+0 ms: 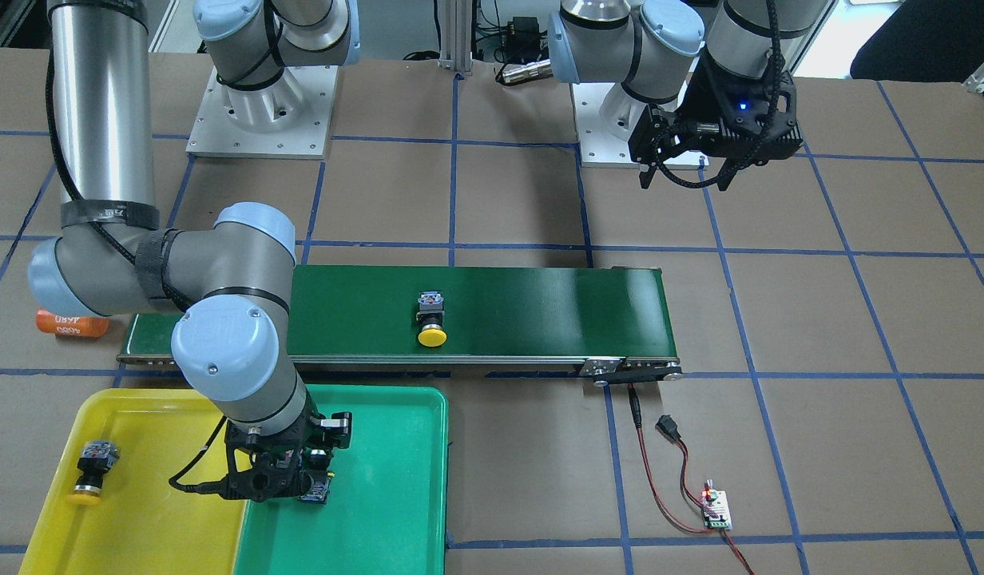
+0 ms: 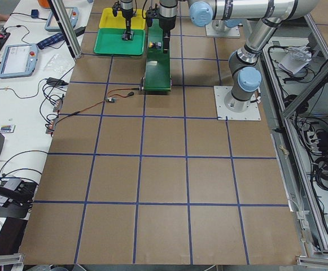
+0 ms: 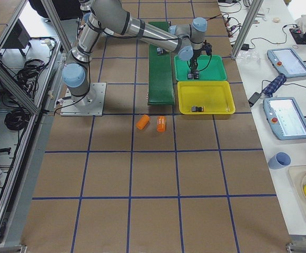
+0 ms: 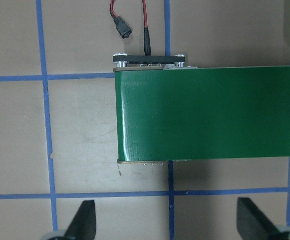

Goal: Sort buttons by color to trays
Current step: 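Move the right gripper over the yellow button on the belt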

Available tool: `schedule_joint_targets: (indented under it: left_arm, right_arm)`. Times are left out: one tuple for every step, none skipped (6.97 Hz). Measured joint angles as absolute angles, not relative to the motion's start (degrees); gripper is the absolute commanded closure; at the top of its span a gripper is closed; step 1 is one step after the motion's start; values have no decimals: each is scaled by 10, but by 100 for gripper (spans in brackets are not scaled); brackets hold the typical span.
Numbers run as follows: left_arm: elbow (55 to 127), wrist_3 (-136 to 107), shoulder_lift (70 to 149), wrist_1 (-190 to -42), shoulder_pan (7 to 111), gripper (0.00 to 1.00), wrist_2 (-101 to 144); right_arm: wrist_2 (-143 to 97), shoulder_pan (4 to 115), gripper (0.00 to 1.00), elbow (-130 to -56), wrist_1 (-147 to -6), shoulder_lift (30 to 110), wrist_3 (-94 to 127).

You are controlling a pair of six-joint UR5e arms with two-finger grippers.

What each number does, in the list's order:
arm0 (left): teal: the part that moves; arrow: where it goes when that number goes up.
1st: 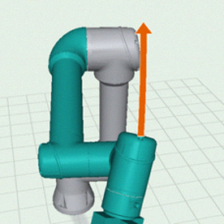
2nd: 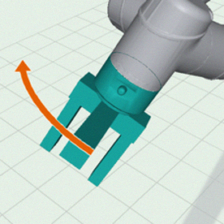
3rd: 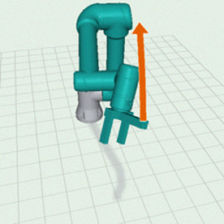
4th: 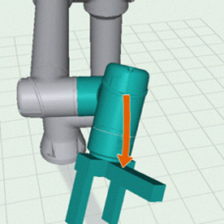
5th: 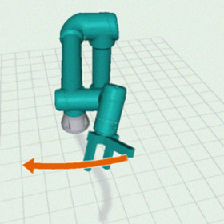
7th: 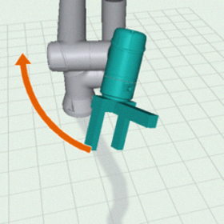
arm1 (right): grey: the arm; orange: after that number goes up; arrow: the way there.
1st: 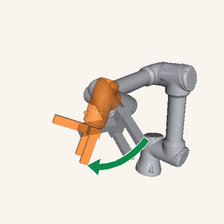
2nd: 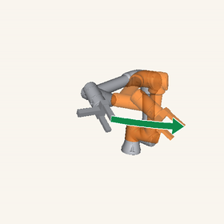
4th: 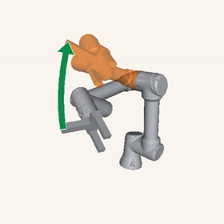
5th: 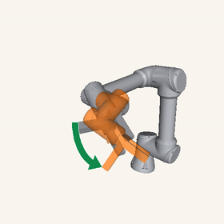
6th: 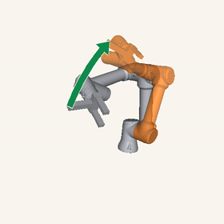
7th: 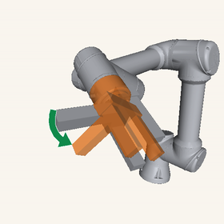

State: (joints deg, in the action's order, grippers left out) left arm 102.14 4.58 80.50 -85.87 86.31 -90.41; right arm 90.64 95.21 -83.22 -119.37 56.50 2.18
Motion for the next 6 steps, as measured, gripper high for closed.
schedule_joint_targets:
  left_arm:
    - [1028,45,802,-855,863,0,-905]
    - [1032,45,800,-850,863,0,-905]
    - [1035,45,799,-847,863,0,-905]
    - [1039,46,798,-846,864,0,-905]
    - [1043,48,797,-843,864,0,-906]
    - [1046,49,795,-840,864,0,-906]
  right_arm:
    - [908,949,30,-836,-1159,590,16]
    - [909,942,30,-844,-1117,626,-1]
    - [908,932,30,-865,-1082,675,-28]
    - [905,922,30,-902,-1062,734,-53]
    - [904,910,27,-955,-1057,791,-72]
    - [903,899,25,-1019,-1070,834,-82]
